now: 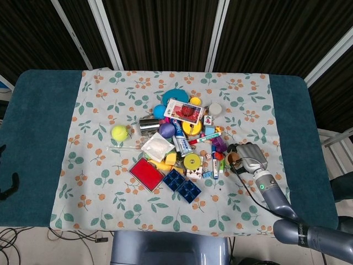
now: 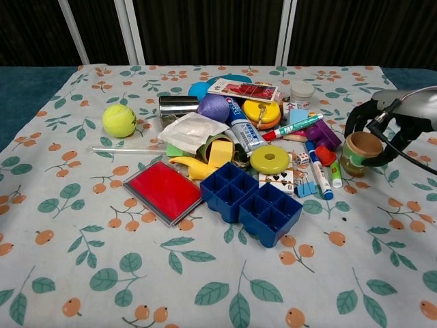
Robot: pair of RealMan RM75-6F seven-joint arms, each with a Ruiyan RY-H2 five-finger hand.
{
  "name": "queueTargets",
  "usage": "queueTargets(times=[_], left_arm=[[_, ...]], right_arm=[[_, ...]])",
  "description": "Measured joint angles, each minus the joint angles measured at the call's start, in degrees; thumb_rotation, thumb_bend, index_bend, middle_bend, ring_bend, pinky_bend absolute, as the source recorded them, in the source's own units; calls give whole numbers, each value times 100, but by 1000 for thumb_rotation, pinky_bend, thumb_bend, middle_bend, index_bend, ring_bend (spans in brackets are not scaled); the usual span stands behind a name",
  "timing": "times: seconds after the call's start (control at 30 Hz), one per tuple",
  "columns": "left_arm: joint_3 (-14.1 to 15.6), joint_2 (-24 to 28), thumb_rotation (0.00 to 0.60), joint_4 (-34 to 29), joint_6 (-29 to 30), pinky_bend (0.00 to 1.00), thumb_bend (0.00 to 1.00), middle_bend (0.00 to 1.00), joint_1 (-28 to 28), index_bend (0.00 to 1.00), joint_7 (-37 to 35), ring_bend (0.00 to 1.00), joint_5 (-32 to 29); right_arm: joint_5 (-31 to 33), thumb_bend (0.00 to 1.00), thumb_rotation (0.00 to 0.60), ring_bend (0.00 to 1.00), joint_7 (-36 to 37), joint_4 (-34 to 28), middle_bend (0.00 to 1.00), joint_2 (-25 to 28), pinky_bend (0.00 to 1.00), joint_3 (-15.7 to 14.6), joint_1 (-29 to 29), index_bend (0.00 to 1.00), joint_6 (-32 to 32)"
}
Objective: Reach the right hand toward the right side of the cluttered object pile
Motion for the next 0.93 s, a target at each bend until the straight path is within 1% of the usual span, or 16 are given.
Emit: queueTargets(times=[0.2,0.3,0.43,0.53,0.63,0.73,0.93], left_arm=[[-1,-2,600,-3,10,24,509,0,4,31,2,0,-4],[5,-4,600,-6,13,24,509,0,6,31,5,0,3],[9,-7,600,-22,25,24,509,0,7,31,23,0,15],[15,-14,600,-26,37,24,509,0,10,31,38,0,24],[23,-19,600,-32,51,24,509,0,15,31,53,0,43],[28,-24,600,-41,65,24,509,0,19,31,66,0,54],[21,-22,600,-49,70,24,509,0,19,31,78,0,43]], right_arm=[[-255,399,600,426,333,-650,458,524,299,172,-154,380,233],[-449,400,600,426,672,-1112,456,945,299,271,-288,380,347],[-808,399,600,426,1294,-1732,452,1617,299,395,-527,380,476],[-1151,399,600,426,1757,-2081,449,2072,299,456,-717,380,570],[-1520,395,600,426,2198,-2316,445,2413,299,495,-911,381,711],[-1883,393,600,426,2624,-2450,442,2595,299,531,-1107,388,955],[-2330,391,600,425,3504,-2487,442,2717,299,611,-1418,398,1495]])
